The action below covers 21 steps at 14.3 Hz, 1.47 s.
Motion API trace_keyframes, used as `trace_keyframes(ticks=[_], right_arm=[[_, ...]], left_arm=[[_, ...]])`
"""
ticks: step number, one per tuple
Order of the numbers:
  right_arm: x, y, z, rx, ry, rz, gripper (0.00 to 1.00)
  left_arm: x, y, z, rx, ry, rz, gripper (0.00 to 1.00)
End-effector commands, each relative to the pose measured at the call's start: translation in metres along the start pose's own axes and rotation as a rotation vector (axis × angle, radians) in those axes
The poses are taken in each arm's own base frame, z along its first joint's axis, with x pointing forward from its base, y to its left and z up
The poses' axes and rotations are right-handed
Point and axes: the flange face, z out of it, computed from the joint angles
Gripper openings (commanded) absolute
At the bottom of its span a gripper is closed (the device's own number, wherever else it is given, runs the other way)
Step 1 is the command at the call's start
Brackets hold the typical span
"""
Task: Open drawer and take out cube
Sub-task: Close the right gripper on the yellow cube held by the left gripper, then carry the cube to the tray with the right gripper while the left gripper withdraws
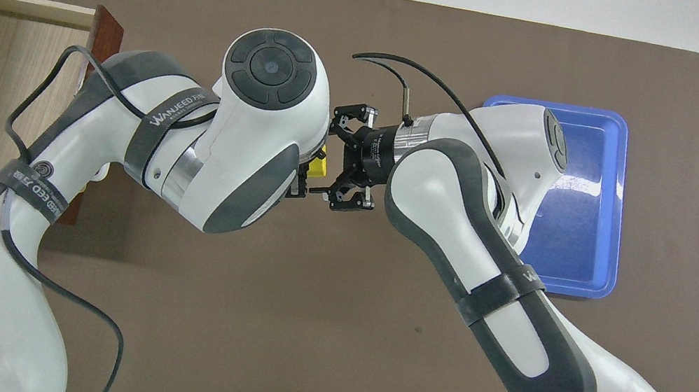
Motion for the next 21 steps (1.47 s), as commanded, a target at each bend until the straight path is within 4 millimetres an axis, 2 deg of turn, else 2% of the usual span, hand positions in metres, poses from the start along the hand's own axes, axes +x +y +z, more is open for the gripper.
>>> trace_keyframes(ticks=[1, 2, 3, 7, 8, 9, 11, 13, 16, 18, 21], right_arm=[[-0.002, -0.002, 0.001, 0.009, 0.016, -0.013, 0.50], [-0.001, -0.002, 0.001, 0.008, 0.017, -0.009, 0.18], [-0.001, -0.002, 0.000, 0.008, 0.017, -0.010, 0.00], [0.001, -0.002, 0.001, 0.020, 0.024, -0.010, 0.00], [0.003, -0.001, 0.001, 0.023, 0.027, -0.007, 0.00], [0.004, -0.002, 0.001, 0.028, 0.029, -0.006, 0.00], [0.004, -0.002, 0.001, 0.029, 0.029, -0.006, 0.00], [0.003, -0.001, 0.002, 0.028, 0.029, -0.007, 0.00], [0.006, -0.003, 0.000, 0.029, 0.030, -0.005, 0.00], [0.019, -0.009, -0.012, 0.033, 0.027, 0.012, 0.00], [0.064, -0.027, -0.063, 0.051, 0.010, 0.033, 0.00]], left_arm=[[-0.003, 0.000, 0.000, -0.011, -0.002, -0.006, 0.00], [-0.003, 0.000, 0.000, -0.011, -0.002, -0.006, 0.00], [-0.003, 0.000, 0.000, -0.011, -0.002, -0.006, 0.00], [-0.002, 0.000, -0.001, -0.010, -0.001, 0.001, 0.00], [-0.001, 0.001, -0.001, -0.010, -0.001, 0.000, 0.39], [0.002, 0.002, -0.004, -0.012, -0.002, -0.005, 0.99], [0.015, 0.010, -0.011, -0.014, -0.002, -0.025, 1.00], [0.046, 0.030, -0.019, -0.017, -0.002, -0.053, 1.00], [0.103, 0.054, -0.006, 0.018, 0.022, -0.006, 1.00], [0.147, 0.070, 0.004, 0.039, 0.036, 0.043, 1.00], [0.210, 0.096, 0.007, 0.047, 0.035, 0.101, 1.00]])
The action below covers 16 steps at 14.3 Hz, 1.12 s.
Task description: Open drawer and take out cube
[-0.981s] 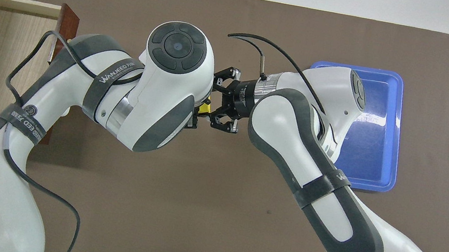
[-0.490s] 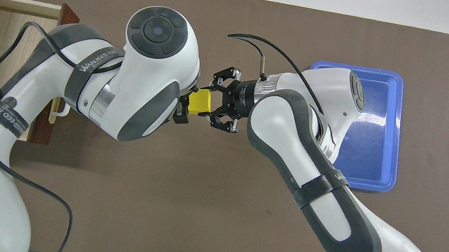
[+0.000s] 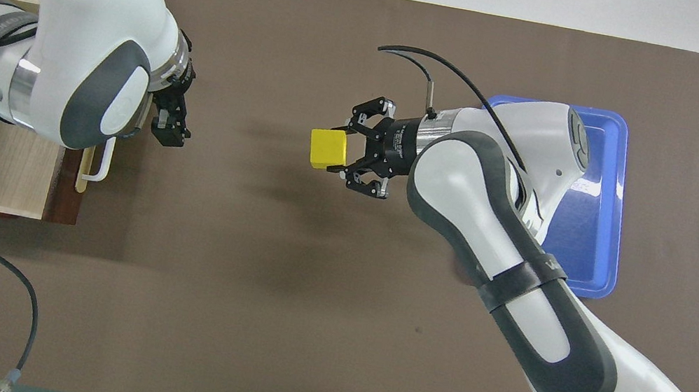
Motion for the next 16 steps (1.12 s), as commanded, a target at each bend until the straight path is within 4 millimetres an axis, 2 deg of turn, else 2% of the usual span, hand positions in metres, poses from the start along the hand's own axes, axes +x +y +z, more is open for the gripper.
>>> trace_keyframes(ticks=[1, 3, 6, 8, 10, 11, 13, 16], right_arm=[[0.053, -0.021, -0.059, -0.002, -0.021, 0.019, 0.00], [0.097, -0.030, -0.102, 0.008, -0.038, 0.034, 0.00], [0.184, -0.022, -0.158, 0.043, 0.028, 0.087, 0.00], [0.231, -0.004, -0.172, 0.032, 0.041, 0.121, 0.00], [0.286, 0.025, -0.183, 0.027, 0.038, 0.071, 0.00], [0.301, 0.034, -0.187, 0.026, 0.035, 0.053, 0.00], [0.315, 0.045, -0.195, 0.003, 0.021, 0.066, 0.00], [0.322, 0.054, -0.195, -0.007, 0.026, 0.065, 0.00]], left_arm=[[0.052, 0.004, -0.001, 0.007, 0.003, 0.063, 1.00], [0.088, 0.012, 0.004, 0.014, 0.019, 0.085, 1.00], [0.132, 0.017, 0.009, 0.023, 0.021, 0.130, 1.00], [0.164, 0.022, 0.010, 0.021, 0.037, 0.164, 1.00], [0.181, 0.025, 0.009, 0.009, 0.057, 0.193, 1.00], [0.191, 0.026, 0.010, 0.009, 0.058, 0.197, 1.00], [0.217, 0.029, 0.009, 0.002, 0.069, 0.214, 1.00], [0.263, 0.031, 0.012, -0.012, 0.078, 0.238, 1.00]])
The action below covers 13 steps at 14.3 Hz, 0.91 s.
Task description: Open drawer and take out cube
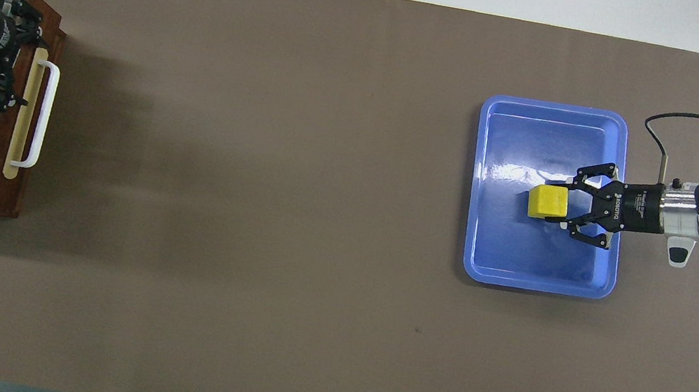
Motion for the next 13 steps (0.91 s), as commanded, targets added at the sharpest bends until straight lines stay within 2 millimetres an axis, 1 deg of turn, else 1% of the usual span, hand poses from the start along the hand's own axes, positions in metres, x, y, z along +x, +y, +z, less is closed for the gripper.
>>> trace_keyframes(ticks=[1, 3, 4, 5, 7, 8, 9, 10, 11, 12, 13], right_arm=[[-0.003, 0.011, 0.000, -0.019, 0.006, -0.033, 0.00], [-0.002, 0.012, 0.000, -0.016, 0.009, -0.032, 0.00], [-0.001, 0.014, 0.001, -0.017, 0.010, -0.043, 0.00], [0.001, 0.018, 0.004, -0.023, 0.011, -0.059, 0.00], [0.003, 0.019, 0.006, -0.019, 0.019, -0.095, 0.00], [0.004, 0.020, 0.005, -0.018, 0.019, -0.095, 0.11], [0.002, 0.019, 0.005, -0.022, 0.015, -0.100, 0.54], [-0.001, 0.017, 0.003, -0.023, 0.011, -0.099, 0.83], [-0.007, 0.015, -0.001, -0.024, 0.004, -0.105, 0.95], [-0.019, 0.012, -0.011, -0.033, -0.020, -0.112, 0.99], [-0.036, 0.011, -0.025, -0.036, -0.030, -0.127, 1.00]], left_arm=[[0.051, -0.016, 0.007, -0.022, 0.025, 0.039, 1.00], [0.081, -0.024, 0.010, -0.033, 0.029, 0.041, 1.00], [0.080, -0.023, 0.010, -0.029, 0.028, 0.042, 1.00], [0.071, -0.021, 0.009, -0.020, 0.025, 0.052, 1.00], [0.046, -0.017, 0.001, 0.002, 0.020, 0.095, 1.00], [0.033, -0.015, -0.004, 0.005, 0.017, 0.113, 1.00], [0.011, -0.011, -0.014, 0.005, 0.015, 0.146, 1.00], [-0.011, -0.012, -0.027, 0.006, 0.013, 0.180, 1.00], [-0.028, -0.015, -0.045, -0.006, 0.017, 0.207, 1.00], [-0.046, -0.021, -0.066, -0.020, 0.023, 0.239, 1.00], [-0.058, -0.027, -0.081, -0.029, 0.011, 0.291, 1.00]])
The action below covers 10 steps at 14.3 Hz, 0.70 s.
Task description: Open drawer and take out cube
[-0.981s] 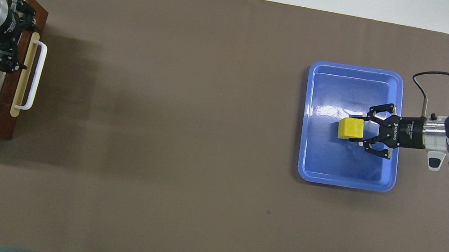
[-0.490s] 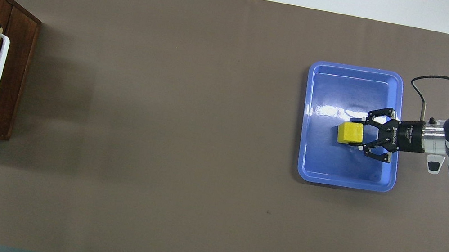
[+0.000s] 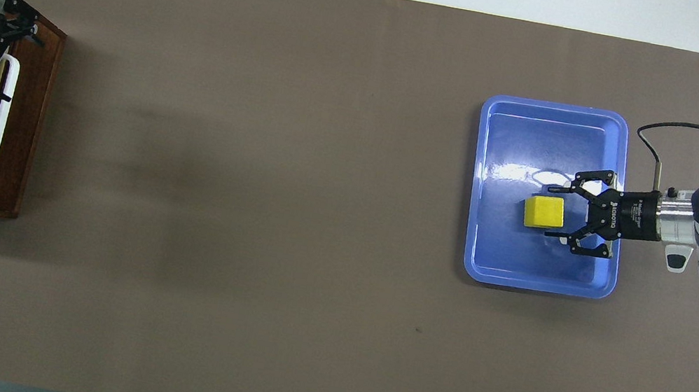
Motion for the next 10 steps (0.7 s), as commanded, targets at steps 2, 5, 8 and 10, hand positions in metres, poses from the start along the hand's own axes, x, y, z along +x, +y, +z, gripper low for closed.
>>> trace_keyframes(ticks=[2, 5, 8, 10], right_arm=[[-0.061, -0.001, -0.054, -0.041, 0.063, -0.091, 1.00], [-0.132, 0.005, -0.081, -0.118, 0.220, -0.269, 1.00], [-0.194, 0.014, -0.100, -0.268, 0.404, -0.465, 1.00], [-0.242, 0.027, -0.112, -0.349, 0.504, -0.626, 1.00]], left_arm=[[-0.033, -0.031, -0.069, -0.035, -0.068, 0.251, 1.00], [-0.044, -0.052, -0.093, -0.030, -0.126, 0.476, 1.00], [-0.054, -0.065, -0.100, -0.001, -0.155, 0.699, 1.00], [-0.056, -0.067, -0.101, 0.001, -0.166, 0.806, 1.00]])
